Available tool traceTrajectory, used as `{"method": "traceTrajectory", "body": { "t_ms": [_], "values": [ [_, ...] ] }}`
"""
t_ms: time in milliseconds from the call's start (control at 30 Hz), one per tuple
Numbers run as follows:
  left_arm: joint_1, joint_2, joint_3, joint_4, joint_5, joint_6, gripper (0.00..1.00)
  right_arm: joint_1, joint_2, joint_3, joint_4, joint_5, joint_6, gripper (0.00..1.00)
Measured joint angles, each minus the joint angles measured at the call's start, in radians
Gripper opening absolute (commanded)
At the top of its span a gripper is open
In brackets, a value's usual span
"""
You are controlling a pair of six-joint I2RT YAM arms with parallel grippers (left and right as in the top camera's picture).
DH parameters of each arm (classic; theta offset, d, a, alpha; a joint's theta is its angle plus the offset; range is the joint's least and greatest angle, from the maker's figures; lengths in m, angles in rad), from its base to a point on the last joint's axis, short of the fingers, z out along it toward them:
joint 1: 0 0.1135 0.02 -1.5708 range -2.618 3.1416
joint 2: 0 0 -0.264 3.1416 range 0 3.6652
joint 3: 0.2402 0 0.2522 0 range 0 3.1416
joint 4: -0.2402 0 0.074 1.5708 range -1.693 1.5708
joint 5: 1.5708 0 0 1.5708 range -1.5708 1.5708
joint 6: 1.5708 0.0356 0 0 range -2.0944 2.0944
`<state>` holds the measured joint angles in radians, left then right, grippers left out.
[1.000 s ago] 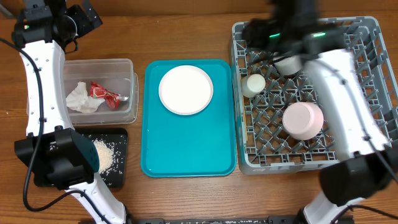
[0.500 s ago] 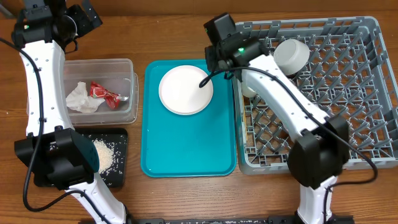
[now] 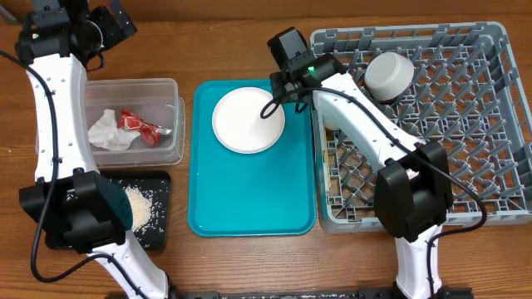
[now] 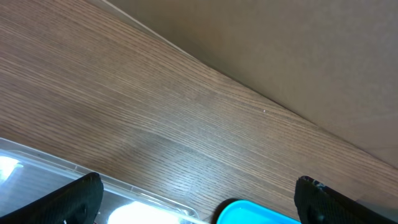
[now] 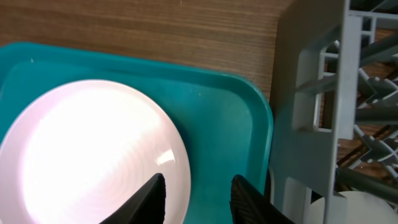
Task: Sort waste into correct bins and load items into the dishwasher
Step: 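Lower the right gripper onto the white plate rim and grip it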
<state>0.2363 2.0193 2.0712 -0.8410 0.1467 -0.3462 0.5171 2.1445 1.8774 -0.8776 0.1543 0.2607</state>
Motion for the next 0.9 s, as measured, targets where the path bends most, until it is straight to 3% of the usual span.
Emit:
{"method": "traceTrajectory", "body": {
  "t_ms": [267,900],
  "values": [
    [0.000,0.000,0.000,0.000,0.000,0.000,1.00,0.000,0.017,-0.066,0.042,-0.037,0.000,0.47],
    [0.000,0.000,0.000,0.000,0.000,0.000,1.00,0.001,0.021,-0.225,0.159,-0.115,-0.001,0.48]
  ]
}}
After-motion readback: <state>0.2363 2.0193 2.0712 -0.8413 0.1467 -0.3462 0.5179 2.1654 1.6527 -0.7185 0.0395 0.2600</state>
